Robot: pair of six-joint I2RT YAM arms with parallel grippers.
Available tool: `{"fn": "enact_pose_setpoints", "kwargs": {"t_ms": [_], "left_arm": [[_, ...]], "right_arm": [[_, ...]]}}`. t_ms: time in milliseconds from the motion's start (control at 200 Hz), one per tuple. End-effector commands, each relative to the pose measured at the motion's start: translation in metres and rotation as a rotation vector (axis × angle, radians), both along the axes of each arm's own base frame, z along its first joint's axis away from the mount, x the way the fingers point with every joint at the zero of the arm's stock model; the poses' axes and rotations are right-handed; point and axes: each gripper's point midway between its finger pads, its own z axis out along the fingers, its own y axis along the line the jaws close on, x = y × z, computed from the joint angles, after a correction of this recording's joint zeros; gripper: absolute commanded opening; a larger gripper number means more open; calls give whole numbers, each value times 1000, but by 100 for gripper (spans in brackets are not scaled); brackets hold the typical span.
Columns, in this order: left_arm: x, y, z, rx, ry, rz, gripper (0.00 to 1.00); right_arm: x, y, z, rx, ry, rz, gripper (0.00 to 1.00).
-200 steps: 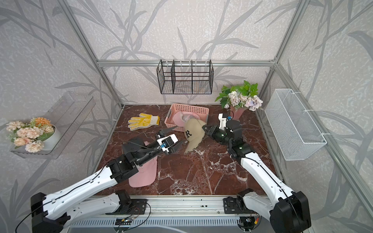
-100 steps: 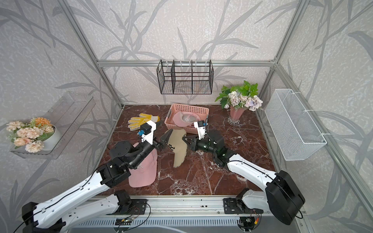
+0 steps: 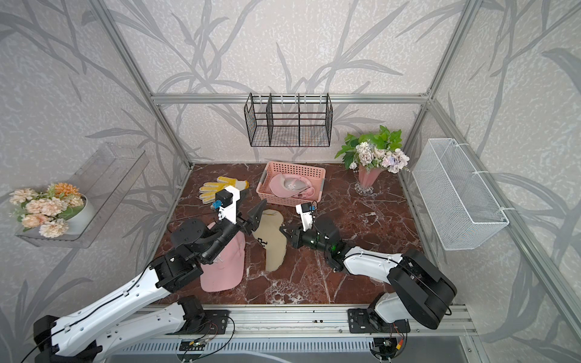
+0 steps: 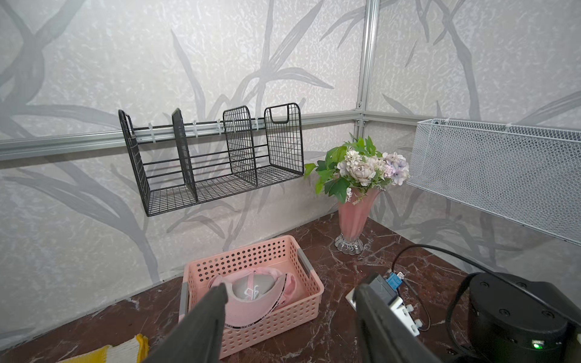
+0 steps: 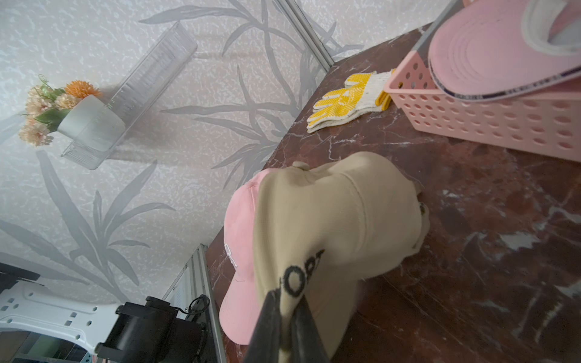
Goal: Turn the baseball cap inside out
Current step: Place the baseball cap at the center of the board.
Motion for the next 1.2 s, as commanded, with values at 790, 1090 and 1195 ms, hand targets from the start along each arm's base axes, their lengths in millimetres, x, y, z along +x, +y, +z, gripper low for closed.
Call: {"fn": "enact_pose_setpoints", "kwargs": {"t_ms": [790,1090,1195], "left_arm": [[12,-9,-4,-7,49,-9,68],[20,-7,-15,-2,89,12,70],[28,-8,-24,17,123,23,72]], "right_arm": [[-5,-3,-72,-154,75,14,19],[2,-14,-78,-220,73,-50,54],[5,-24,-73,-268,45,-94,59]]}}
